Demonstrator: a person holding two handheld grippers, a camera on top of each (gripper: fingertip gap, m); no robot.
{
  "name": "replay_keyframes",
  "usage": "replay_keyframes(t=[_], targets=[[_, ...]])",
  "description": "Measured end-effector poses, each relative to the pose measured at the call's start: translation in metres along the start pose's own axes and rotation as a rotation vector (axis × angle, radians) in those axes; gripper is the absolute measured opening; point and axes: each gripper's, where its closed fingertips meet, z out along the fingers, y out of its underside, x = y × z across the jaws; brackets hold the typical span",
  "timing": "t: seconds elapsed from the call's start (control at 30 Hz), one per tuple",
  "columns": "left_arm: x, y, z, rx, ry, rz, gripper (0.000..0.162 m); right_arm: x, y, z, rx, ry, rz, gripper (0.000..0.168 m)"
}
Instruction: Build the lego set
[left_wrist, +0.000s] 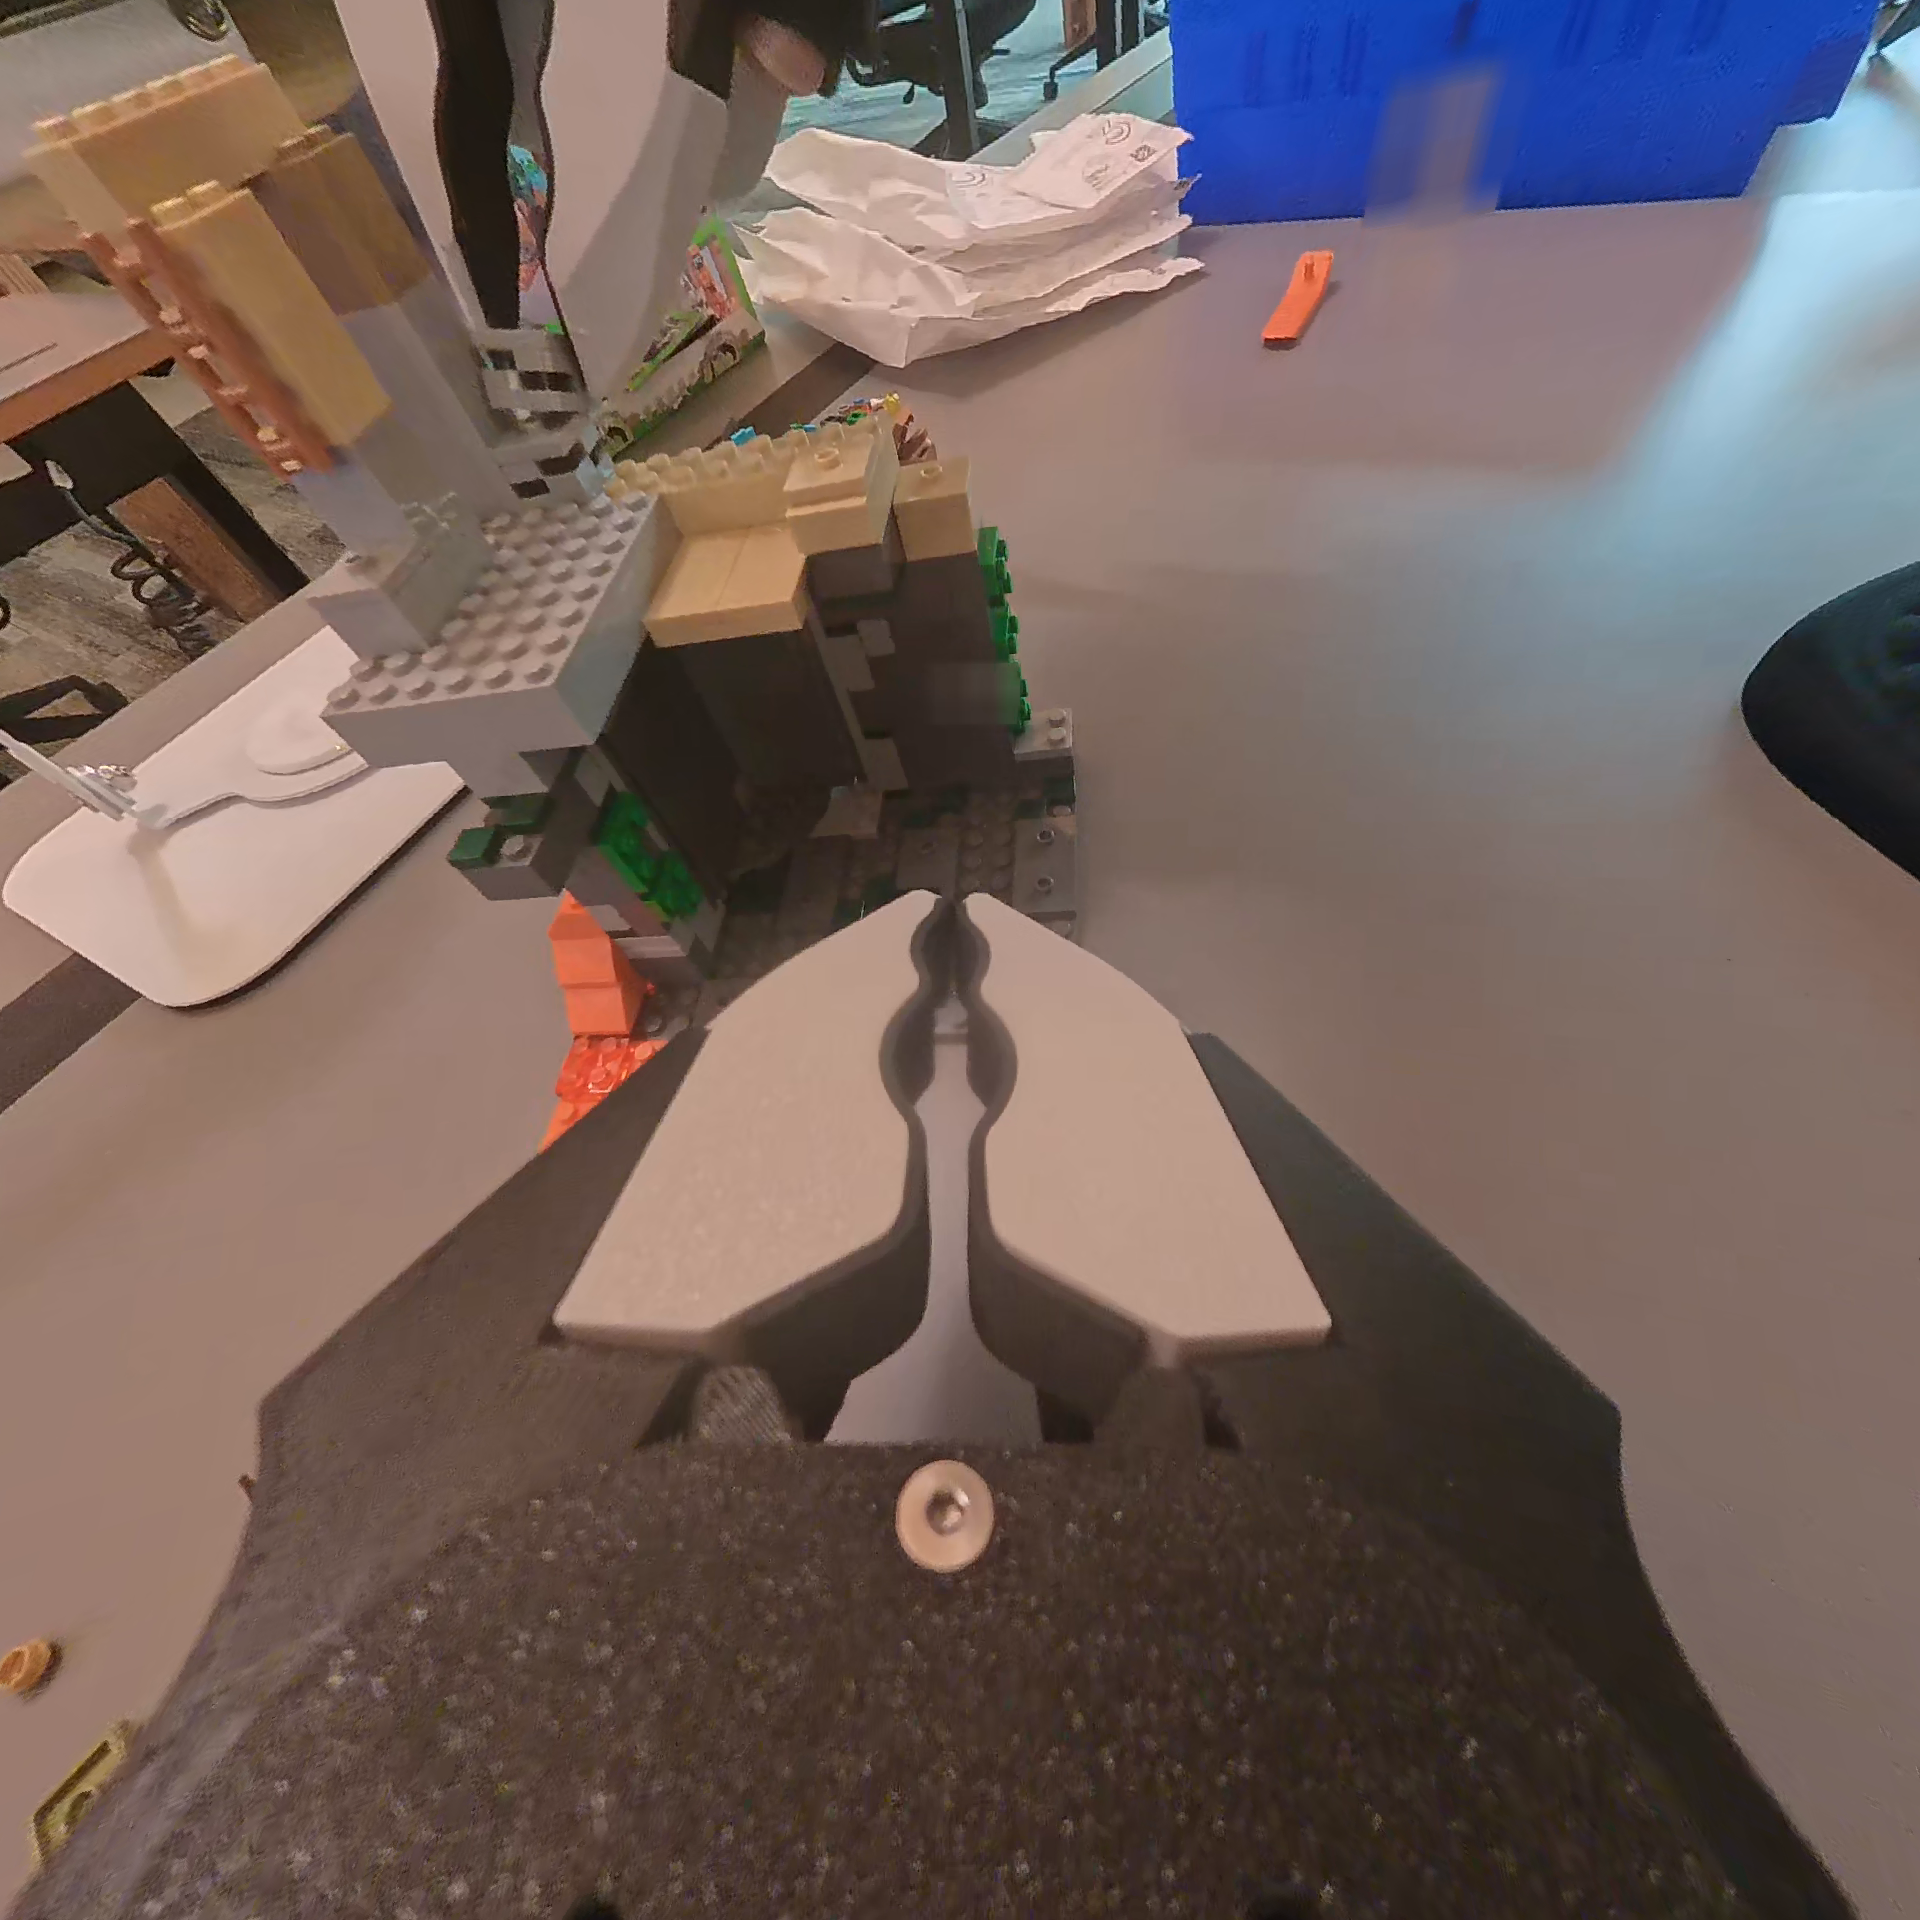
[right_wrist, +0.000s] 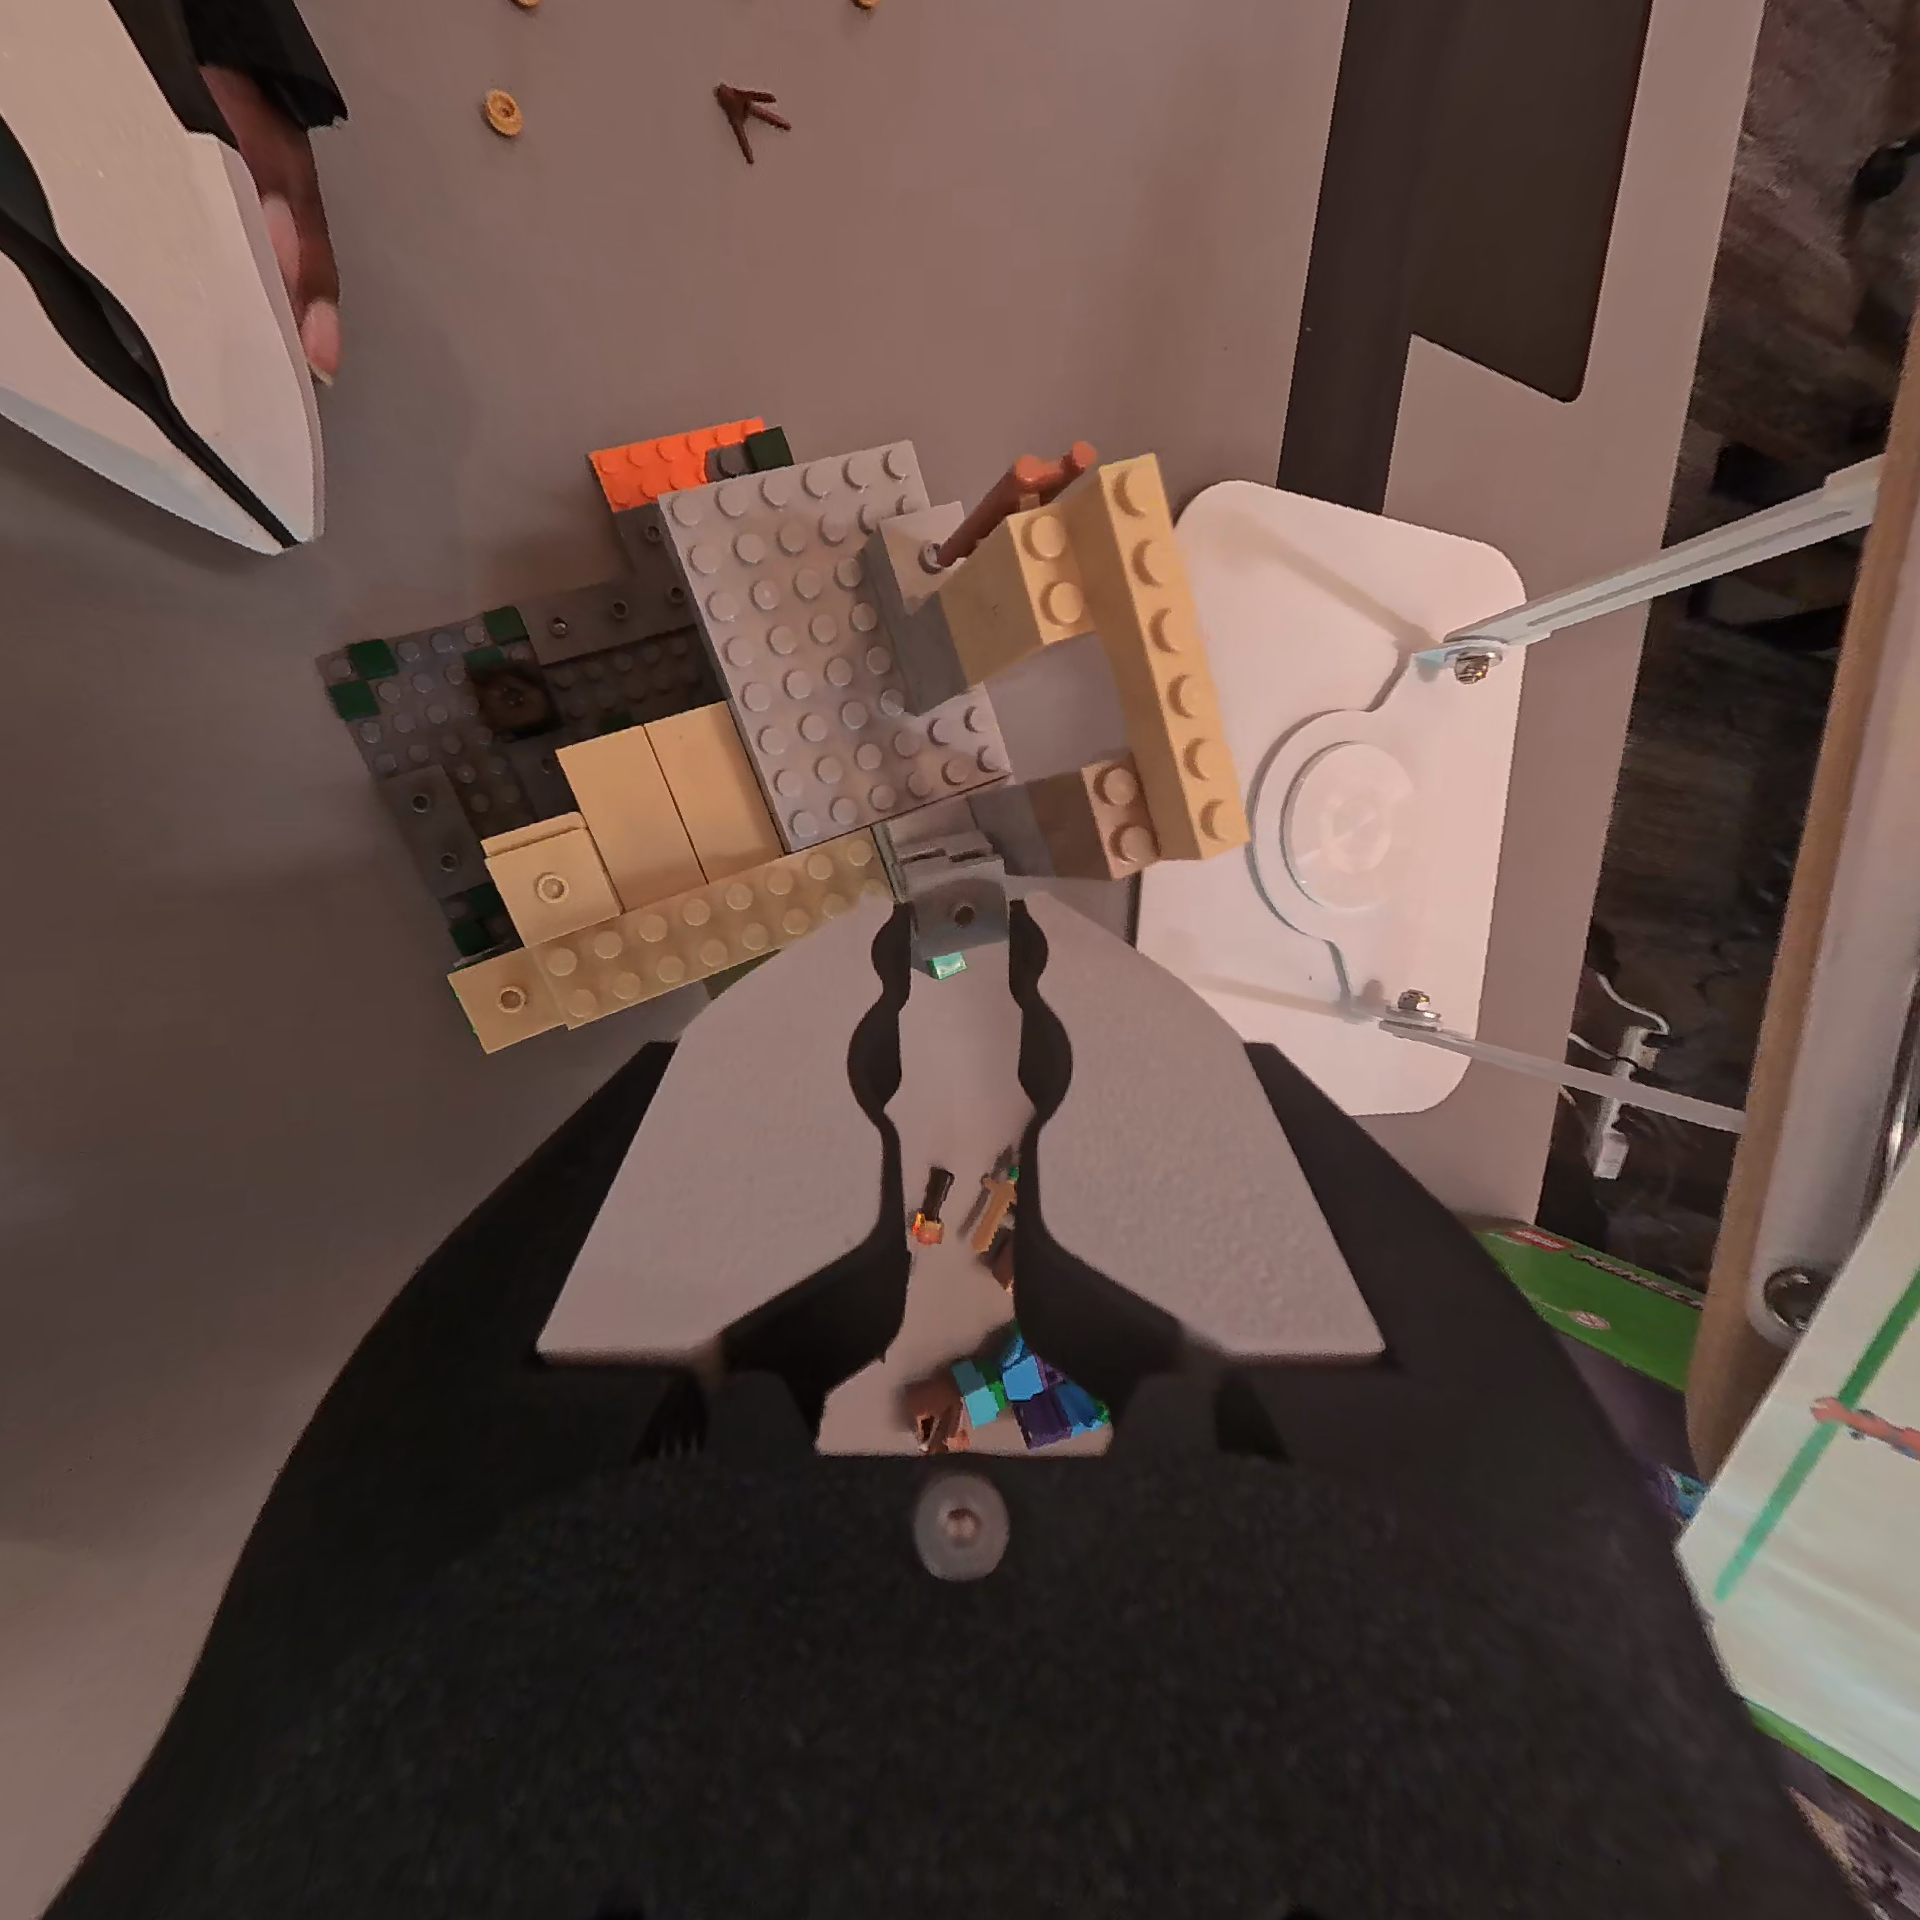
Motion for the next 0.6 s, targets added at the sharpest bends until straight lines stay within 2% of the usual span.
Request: replay_keyframes(t=[0.4,0.6], targets=[[0.0016,-0.0021,-0.0010,0.004,0.005,0.012,0.000,0.0003,-0.0048,0.0011,0.004,0.030,0.036,0.018],[0.0026,-0.0034,-0.0012,0.007,0.008,0.020,0.000,0.0025,-0.0039,0.0034,0.044,0.037,0.115,0.029]])
